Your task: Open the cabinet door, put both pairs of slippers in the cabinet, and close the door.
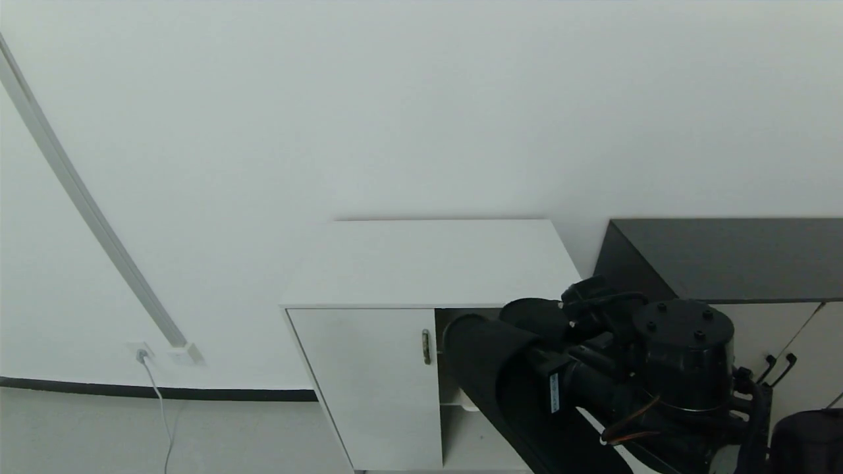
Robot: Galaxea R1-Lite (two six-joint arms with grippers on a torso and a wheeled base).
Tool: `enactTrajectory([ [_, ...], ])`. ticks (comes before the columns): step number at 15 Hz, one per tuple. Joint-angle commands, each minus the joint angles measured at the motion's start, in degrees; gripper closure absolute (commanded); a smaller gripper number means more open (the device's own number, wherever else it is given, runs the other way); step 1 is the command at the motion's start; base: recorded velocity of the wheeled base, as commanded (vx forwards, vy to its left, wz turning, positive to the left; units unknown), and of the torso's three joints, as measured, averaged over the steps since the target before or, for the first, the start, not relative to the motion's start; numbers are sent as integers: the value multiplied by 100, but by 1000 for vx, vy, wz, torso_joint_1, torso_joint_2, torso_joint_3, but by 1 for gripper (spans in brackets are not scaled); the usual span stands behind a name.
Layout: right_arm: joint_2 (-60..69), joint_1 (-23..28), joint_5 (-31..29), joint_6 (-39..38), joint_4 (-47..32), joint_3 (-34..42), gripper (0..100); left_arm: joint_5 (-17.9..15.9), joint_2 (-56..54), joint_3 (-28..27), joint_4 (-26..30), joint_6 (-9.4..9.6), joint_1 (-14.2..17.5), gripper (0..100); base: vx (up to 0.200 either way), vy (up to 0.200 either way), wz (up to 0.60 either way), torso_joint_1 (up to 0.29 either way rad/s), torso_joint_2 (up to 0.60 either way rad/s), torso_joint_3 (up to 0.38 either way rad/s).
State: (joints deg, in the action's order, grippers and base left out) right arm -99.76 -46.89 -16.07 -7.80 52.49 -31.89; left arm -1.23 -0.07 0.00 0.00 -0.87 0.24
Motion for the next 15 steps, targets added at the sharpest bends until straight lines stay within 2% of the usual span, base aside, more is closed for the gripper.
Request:
enactTrajectory([
  [1,-18,4,-2,33,7,16,100,0,7,0,0,-1,-7,100,0,0,0,0,0,0],
  [15,-132,-5,7,33,7,87,100,9,7,0,0,-10,-7,100,0,0,0,0,0,0],
])
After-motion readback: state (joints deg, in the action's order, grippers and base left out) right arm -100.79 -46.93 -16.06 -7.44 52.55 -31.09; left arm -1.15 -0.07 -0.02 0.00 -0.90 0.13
